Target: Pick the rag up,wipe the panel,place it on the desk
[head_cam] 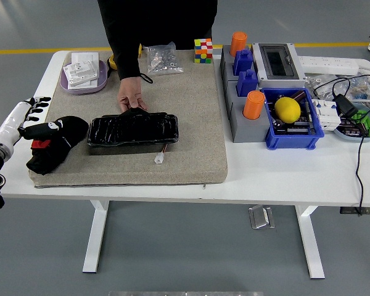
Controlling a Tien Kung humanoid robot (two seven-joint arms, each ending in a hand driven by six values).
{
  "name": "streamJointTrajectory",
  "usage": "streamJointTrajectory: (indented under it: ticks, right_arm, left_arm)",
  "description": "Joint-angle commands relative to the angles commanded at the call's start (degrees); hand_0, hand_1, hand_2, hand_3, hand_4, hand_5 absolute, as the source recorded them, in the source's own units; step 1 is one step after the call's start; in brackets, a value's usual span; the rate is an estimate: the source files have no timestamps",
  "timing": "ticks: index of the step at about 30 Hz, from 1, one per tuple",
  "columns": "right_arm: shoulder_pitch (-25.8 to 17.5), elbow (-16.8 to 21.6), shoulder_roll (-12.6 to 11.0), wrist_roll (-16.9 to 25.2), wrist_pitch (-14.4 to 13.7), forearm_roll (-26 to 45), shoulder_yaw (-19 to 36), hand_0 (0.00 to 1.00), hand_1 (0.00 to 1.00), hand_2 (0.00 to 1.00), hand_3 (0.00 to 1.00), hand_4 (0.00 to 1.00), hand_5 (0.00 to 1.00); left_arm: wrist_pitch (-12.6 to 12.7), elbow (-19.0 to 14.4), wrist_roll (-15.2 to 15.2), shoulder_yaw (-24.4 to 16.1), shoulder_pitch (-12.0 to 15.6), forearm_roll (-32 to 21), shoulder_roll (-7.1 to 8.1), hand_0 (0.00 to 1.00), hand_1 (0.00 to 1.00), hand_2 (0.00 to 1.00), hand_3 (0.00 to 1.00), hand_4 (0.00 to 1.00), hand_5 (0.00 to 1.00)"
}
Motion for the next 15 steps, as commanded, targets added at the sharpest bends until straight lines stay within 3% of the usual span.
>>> streamJointTrajectory:
  ticks: [9,15]
  right_arm:
    - [0.1,0.0,-0.1,0.4,-0.1,1.5,-1.7,0.728,0.558,0.666,0.577,0.998,0.421]
    - [0.0,0.0,-0.2,0.6,-0.1,2.2,-2.5,0.727,0.558,0.667,0.578,0.998,0.422]
  left_arm:
    - [1.1,2.4,0.7,0.7,-1.3,7.3,-1.31,0.812,0.935,0.98,0.942,0.909,0.366]
    - [1.9,5.4,0.4,2.0,-2.1,9.0,-2.1,0.804,0.929,0.977,0.938,0.902,0.376]
